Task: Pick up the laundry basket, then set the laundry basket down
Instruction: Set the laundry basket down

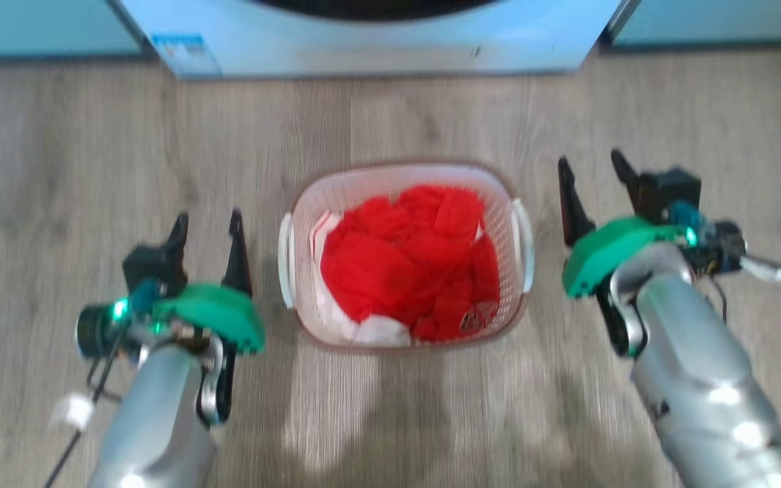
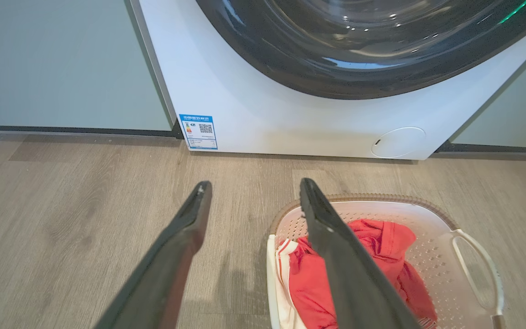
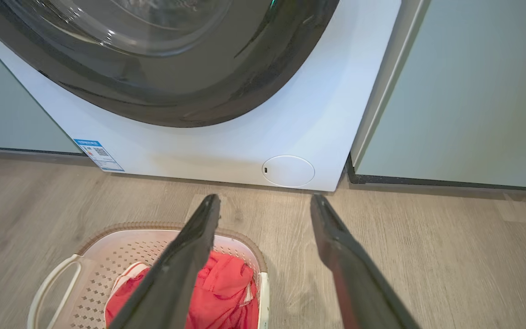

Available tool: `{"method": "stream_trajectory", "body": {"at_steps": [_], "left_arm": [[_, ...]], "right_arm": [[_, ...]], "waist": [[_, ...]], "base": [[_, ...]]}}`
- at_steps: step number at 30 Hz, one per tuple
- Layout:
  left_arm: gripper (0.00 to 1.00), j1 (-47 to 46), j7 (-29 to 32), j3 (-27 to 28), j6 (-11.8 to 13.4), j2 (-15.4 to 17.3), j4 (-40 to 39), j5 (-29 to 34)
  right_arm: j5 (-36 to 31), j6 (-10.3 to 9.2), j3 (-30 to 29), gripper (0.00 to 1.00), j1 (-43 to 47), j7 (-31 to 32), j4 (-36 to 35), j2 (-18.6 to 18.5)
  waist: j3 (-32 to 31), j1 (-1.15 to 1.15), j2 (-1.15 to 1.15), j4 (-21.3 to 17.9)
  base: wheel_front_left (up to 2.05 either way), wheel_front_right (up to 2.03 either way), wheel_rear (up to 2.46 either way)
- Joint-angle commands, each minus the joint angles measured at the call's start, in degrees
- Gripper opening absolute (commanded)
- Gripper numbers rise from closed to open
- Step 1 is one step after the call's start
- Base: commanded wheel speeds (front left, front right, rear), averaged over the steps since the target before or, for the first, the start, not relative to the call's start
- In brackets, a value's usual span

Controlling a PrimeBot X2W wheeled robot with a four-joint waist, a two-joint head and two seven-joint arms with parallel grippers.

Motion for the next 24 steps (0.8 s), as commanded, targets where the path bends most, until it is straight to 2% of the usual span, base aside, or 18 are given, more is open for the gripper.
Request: {"method": "stream_trajectory", "body": {"at_steps": [1,10,24], "left_arm": [[1.0,1.73,-0.53,2.85,-0.27,1.15,-3.23,1.2],[1.0,12.59,-0.53,6.97,-0.81,-0.27,-11.74,4.92],[1.0,22.86,-0.53,11.72,-0.36,-0.97,-20.07,6.16]], "right_arm": [[0.01,-0.09,0.95,1.0,2.59,-0.76,-3.25,0.99],[-0.73,-0.09,-1.13,1.0,13.55,-0.76,-12.98,0.99],[-1.58,-0.09,-1.26,1.0,24.25,-0.76,-22.82,0.99]], "waist": [[-5.27,0.0,-0.01,-1.07],[-13.62,0.0,-0.01,-1.92],[-19.09,0.0,-0.01,-4.53]], "base": [[0.0,0.0,0.0],[0.0,0.0,0.0],[0.0,0.0,0.0]]}}
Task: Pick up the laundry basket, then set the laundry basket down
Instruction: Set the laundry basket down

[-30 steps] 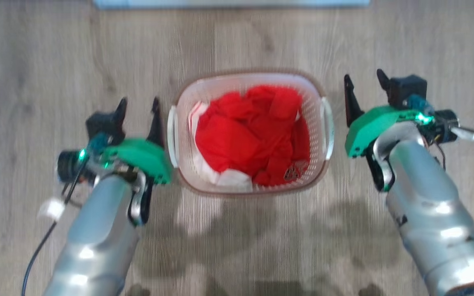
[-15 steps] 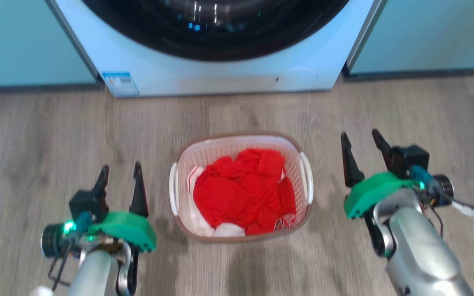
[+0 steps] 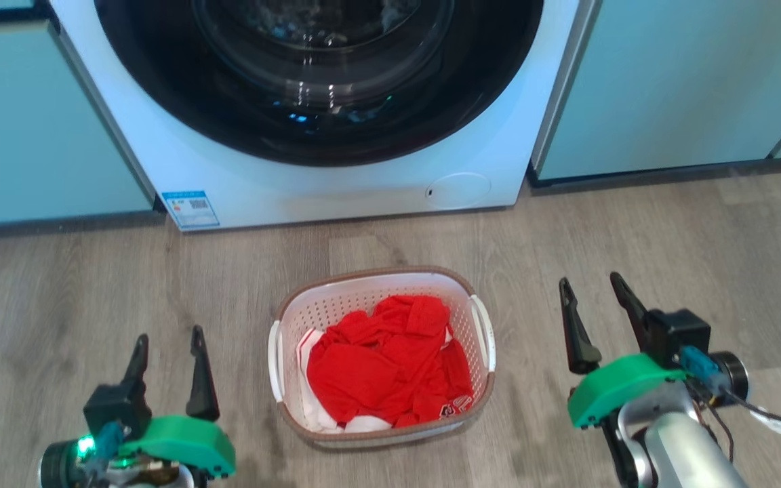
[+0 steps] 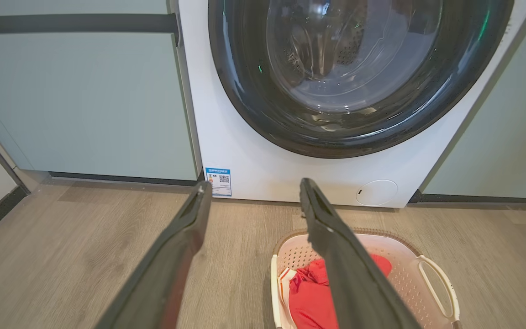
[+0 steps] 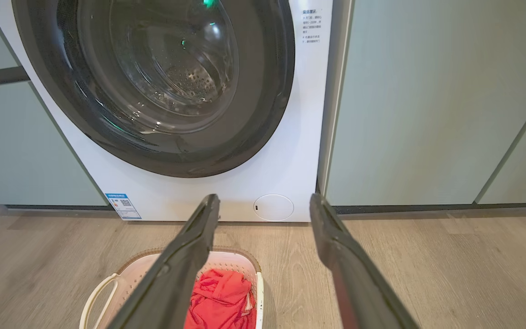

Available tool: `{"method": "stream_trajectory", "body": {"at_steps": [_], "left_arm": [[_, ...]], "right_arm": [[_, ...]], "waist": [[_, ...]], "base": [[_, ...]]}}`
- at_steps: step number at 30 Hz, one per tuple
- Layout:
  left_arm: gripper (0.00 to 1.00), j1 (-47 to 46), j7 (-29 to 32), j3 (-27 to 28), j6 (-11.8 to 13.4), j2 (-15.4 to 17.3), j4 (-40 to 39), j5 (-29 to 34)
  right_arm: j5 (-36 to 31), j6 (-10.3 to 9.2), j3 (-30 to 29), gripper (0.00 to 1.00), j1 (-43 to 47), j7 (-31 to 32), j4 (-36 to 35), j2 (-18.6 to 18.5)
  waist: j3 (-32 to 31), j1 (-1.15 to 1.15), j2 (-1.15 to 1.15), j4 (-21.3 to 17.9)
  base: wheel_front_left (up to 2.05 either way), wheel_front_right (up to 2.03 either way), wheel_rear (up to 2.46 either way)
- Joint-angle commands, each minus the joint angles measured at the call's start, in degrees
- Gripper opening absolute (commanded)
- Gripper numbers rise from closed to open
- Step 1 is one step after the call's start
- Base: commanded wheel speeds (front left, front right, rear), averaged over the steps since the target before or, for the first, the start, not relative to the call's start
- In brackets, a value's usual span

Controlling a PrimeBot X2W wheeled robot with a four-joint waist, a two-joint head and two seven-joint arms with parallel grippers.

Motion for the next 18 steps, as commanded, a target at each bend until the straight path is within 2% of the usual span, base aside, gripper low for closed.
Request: {"method": "stream_trajectory", "body": {"at_steps": [1,18], "left_arm": [[1.0,-1.16,-0.53,2.04,0.2,-0.03,-2.28,0.39],[1.0,3.92,-0.54,2.23,0.42,-0.23,-6.78,-0.35]], "right_arm": [[-0.37,-0.09,0.83,1.0,-0.61,-0.76,-2.22,0.43],[-0.31,-0.09,-1.11,1.0,4.07,-0.76,-6.27,0.43]], "waist": [[-0.56,0.01,-0.01,-0.33],[-3.86,0.01,-0.01,-0.53]], "base": [[0.0,0.0,0.0],[0.0,0.0,0.0]]}}
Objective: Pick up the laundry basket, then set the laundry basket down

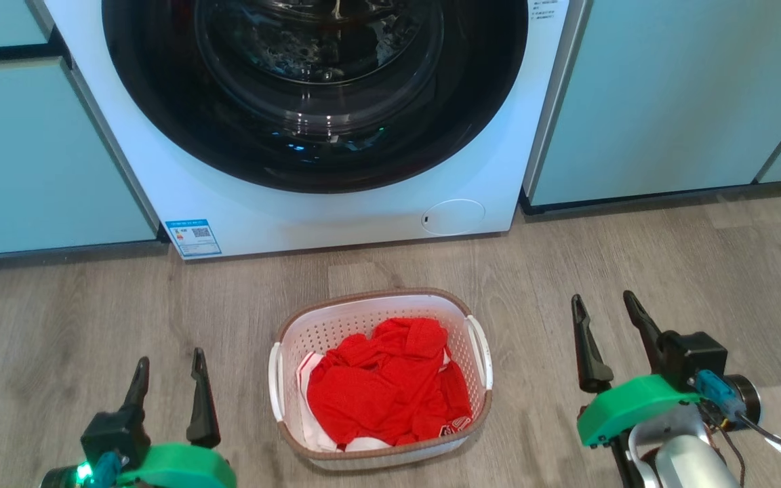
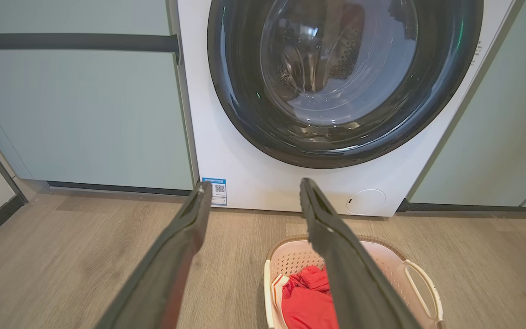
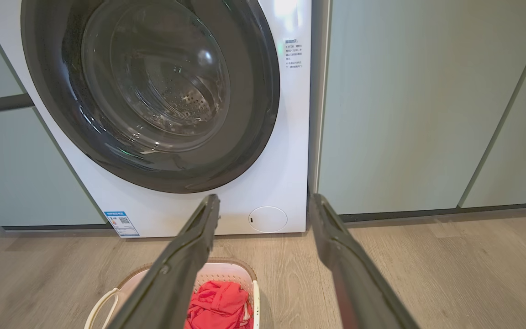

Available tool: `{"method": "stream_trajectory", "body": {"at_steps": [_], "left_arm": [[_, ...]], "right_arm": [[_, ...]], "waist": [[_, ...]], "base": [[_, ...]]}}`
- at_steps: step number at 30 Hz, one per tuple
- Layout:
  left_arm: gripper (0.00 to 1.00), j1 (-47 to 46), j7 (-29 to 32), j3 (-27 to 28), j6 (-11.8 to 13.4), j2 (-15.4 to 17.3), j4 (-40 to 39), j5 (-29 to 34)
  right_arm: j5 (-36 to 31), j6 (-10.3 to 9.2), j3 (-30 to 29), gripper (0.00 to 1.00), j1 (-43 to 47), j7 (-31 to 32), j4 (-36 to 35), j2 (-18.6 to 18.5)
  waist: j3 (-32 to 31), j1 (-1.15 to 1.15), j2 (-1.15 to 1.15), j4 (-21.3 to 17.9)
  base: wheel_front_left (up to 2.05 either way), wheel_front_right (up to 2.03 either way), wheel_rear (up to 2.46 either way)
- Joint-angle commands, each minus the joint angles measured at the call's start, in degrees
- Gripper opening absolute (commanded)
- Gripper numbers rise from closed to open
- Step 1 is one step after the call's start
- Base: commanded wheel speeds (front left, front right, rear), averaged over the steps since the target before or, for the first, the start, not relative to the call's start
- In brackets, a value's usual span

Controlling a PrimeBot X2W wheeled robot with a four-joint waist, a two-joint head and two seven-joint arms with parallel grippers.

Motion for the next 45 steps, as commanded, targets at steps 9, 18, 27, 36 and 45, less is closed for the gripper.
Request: {"method": "stream_trajectory", "body": {"at_steps": [9,18,27,36,45], "left_arm": [[1.0,-1.16,-0.54,1.88,1.24,-0.08,-2.1,-0.58],[0.0,0.07,0.1,-0.2,0.93,-0.02,0.14,-0.27],[0.0,0.13,1.31,0.2,0.15,-0.05,3.24,-5.07],[0.0,-1.03,2.64,0.83,-0.87,0.11,3.6,-11.09],[0.0,-2.18,4.0,1.5,-1.89,0.24,3.88,-17.1]], "right_arm": [[-0.65,-0.09,0.59,1.0,-0.69,-0.76,-2.31,0.02],[-0.37,0.0,-0.72,0.0,0.06,0.04,0.86,0.02],[4.49,0.0,-1.06,0.0,1.22,0.95,3.4,-0.19],[10.58,-0.01,-1.69,0.0,0.85,2.11,3.17,-0.5],[16.62,-0.02,-2.4,0.0,0.53,3.33,2.89,-0.75]], "waist": [[-0.1,0.01,0.0,0.1],[0.02,0.01,0.0,-0.06],[0.08,0.01,0.0,0.05],[0.15,0.01,0.0,0.2],[0.23,0.01,0.0,0.35]], "base": [[0.0,0.0,0.0],[0.0,0.0,0.0],[0.0,0.0,0.0],[0.0,0.0,0.0],[0.0,0.0,0.0]]}}
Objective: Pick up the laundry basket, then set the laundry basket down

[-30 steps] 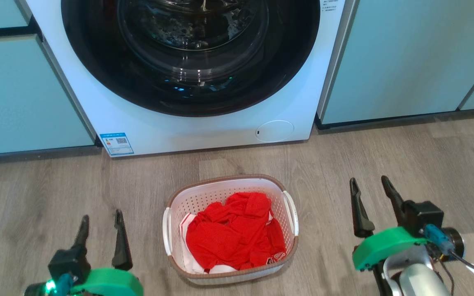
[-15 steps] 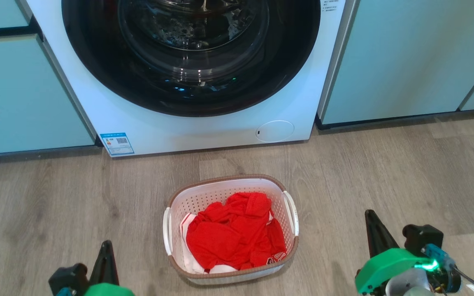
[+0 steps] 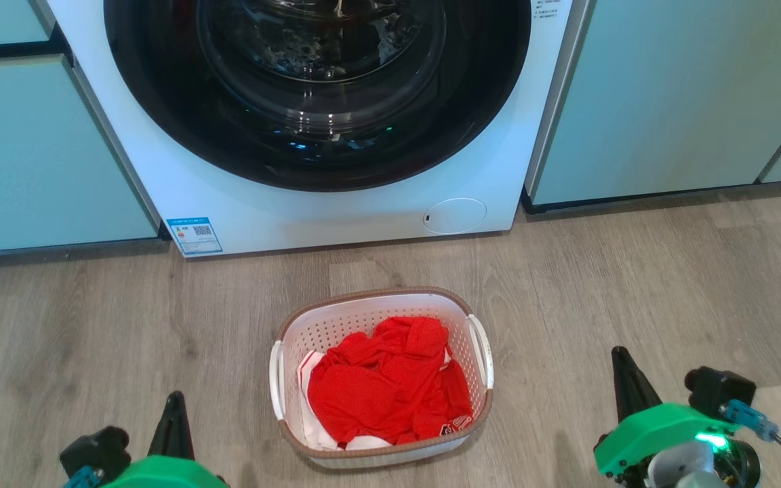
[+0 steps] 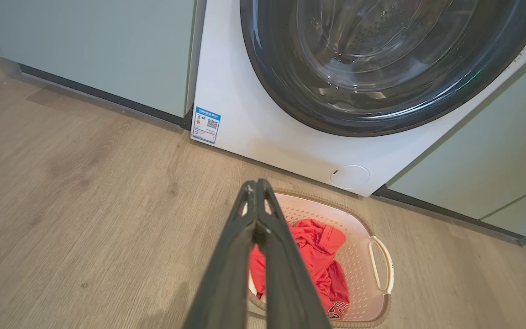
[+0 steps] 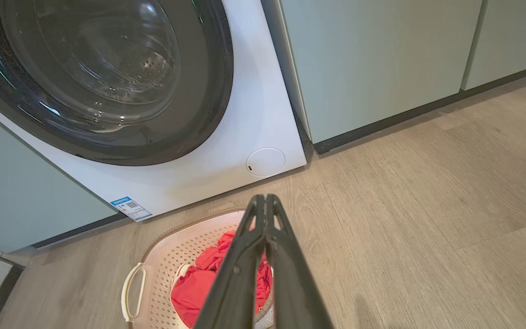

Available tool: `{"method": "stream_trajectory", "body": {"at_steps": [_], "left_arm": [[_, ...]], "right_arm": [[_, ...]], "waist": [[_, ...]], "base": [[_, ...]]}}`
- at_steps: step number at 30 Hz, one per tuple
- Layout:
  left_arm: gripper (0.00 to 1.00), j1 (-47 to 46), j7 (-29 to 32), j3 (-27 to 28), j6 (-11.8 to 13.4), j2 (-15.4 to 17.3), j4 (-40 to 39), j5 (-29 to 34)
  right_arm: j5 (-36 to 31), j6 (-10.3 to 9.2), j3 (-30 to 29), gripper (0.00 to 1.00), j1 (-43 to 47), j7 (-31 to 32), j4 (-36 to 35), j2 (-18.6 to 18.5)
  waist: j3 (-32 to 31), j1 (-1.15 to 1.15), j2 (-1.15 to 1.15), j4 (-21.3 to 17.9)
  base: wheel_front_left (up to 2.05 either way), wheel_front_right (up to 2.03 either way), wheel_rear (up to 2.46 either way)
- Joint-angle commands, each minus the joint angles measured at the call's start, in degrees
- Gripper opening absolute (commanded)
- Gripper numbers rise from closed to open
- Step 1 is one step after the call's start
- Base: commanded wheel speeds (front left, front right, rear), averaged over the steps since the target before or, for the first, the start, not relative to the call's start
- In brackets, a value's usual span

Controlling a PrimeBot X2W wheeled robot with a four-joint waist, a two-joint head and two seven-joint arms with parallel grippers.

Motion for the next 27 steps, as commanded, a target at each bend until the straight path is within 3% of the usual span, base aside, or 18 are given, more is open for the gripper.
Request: {"method": "stream_trajectory", "body": {"at_steps": [1,27], "left_arm": [[0.0,-2.9,0.32,1.29,-0.4,0.5,-1.62,-1.55],[0.0,-5.95,4.23,3.34,-3.2,0.71,-1.07,-18.04]], "right_arm": [[1.63,-0.02,-0.42,0.0,-2.83,0.31,-2.12,-0.82],[18.07,-0.04,-2.73,0.0,-3.69,3.96,-2.91,-1.24]], "waist": [[0.01,0.0,0.0,0.02],[0.22,0.0,0.0,0.44]], "base": [[0.0,0.0,0.0],[0.0,0.0,0.0]]}}
